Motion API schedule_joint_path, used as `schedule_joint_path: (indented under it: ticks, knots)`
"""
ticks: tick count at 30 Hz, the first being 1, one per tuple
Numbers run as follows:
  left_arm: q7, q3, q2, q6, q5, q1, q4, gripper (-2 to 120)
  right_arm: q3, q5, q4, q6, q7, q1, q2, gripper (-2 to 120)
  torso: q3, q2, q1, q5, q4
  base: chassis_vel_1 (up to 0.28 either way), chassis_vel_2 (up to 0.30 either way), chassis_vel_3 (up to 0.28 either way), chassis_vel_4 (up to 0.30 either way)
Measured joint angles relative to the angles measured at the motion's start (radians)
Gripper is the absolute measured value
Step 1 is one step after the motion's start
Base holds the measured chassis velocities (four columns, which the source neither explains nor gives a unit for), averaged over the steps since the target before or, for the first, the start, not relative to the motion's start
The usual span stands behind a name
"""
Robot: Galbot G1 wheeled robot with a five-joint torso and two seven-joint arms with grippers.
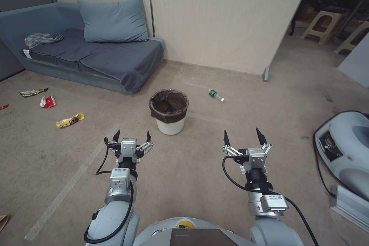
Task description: Pick up the trash bin, then pick up the garbage from the floor and place it into the trash bin.
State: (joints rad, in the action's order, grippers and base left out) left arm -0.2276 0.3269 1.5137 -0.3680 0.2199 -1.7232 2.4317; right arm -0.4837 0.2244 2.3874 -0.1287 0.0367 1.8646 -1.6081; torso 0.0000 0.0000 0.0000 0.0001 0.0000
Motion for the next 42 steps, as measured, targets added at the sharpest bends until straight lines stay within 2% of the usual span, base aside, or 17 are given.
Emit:
schedule_joint_path:
  ticks: [3, 6, 7, 10, 11, 24, 31, 42]
  knots:
    - [0.000, 0.000, 0.000, 0.000, 0.000, 0.000, 0.000, 100, 0.000, 0.000, -0.001, -0.001, -0.001, 0.000, 0.000, 100, 0.000, 0.000, 0.000, 0.0004, 0.0000, -0.244, 0.257, 0.253, -0.285]
    - [0.000, 0.000, -0.001, 0.001, 0.000, 0.000, 0.000, 100, 0.000, 0.000, -0.002, -0.001, -0.001, -0.001, 0.000, 100, 0.000, 0.000, 0.000, -0.0007, -0.0001, -0.290, 0.269, 0.274, -0.255]
    - [0.000, 0.000, -0.001, 0.001, 0.000, 0.000, 0.000, 100, -0.001, 0.000, -0.003, -0.001, -0.001, -0.001, 0.000, 100, 0.000, 0.000, 0.000, 0.0007, 0.0001, -0.266, 0.246, 0.252, -0.262]
    - [-0.001, 0.000, -0.002, 0.001, 0.000, 0.000, 0.000, 100, -0.001, 0.000, -0.004, -0.002, -0.001, -0.001, 0.000, 100, 0.000, 0.000, 0.000, -0.0008, -0.0002, -0.253, 0.239, 0.280, -0.224]
    - [-0.001, -0.001, -0.003, 0.002, 0.000, 0.000, 0.000, 100, -0.001, 0.000, -0.004, -0.002, -0.001, -0.001, 0.000, 100, 0.000, 0.000, 0.000, 0.0003, -0.0001, -0.260, 0.223, 0.269, -0.255]
    - [-0.002, 0.000, -0.004, 0.002, -0.001, 0.000, -0.002, 100, -0.001, -0.001, -0.012, -0.019, -0.002, -0.003, 0.000, 100, 0.000, 0.000, 0.000, 0.0000, 0.0000, -0.233, 0.238, 0.232, -0.237]
    - [-0.003, -0.002, -0.002, 0.002, 0.000, 0.000, -0.005, 100, -0.001, 0.021, -0.025, -0.059, -0.001, -0.004, 0.000, 100, 0.000, 0.000, 0.000, 0.0000, 0.0000, -0.029, 0.041, 0.033, -0.021]
    - [-0.024, -0.009, -0.001, -0.015, -0.022, 0.000, -0.005, 100, -0.001, 0.026, -0.028, -0.064, 0.000, -0.004, 0.000, 100, 0.000, 0.000, 0.000, -0.0001, 0.0000, 0.006, -0.008, -0.011, 0.008]
